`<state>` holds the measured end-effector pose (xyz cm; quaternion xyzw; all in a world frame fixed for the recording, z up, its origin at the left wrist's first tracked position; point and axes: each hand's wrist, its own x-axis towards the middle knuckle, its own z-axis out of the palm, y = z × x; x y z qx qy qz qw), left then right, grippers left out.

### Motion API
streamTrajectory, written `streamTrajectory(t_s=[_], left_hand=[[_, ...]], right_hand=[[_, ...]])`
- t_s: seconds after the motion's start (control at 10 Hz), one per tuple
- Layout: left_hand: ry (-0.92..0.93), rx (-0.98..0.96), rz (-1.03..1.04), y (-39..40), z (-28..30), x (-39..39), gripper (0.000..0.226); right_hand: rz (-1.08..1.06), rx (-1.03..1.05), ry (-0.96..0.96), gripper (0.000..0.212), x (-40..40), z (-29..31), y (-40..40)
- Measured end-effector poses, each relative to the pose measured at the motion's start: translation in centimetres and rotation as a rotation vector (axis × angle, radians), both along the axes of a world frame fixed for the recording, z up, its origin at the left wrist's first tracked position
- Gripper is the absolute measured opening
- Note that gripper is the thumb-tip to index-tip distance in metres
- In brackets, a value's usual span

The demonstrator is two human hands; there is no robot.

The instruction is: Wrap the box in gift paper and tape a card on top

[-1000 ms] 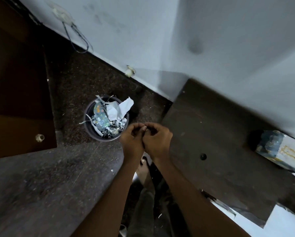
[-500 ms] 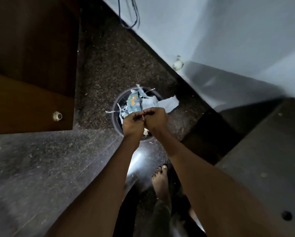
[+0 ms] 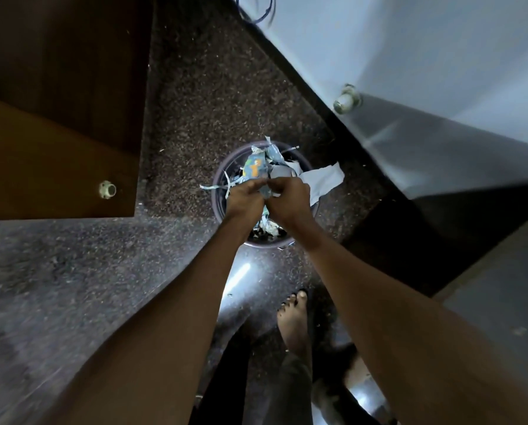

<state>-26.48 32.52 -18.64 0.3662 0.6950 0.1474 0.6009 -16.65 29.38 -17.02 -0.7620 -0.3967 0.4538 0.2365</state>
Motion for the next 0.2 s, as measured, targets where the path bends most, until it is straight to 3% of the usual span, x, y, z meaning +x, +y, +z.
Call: streamTrajectory(t_s=[0.1,0.2], left_hand=[[-0.031,-0.008,-0.007,-0.05,0.85,0.38,0.058],[-0.037,-0.009,-0.003,-0.51,1.53,1.10,0.050]], right_hand=[[-0.055,-0.015,0.076,0.030,0.16,0.06,-0.04],[-0.172,-0.005,0.214,0.033,0.25,0.59,-0.25]])
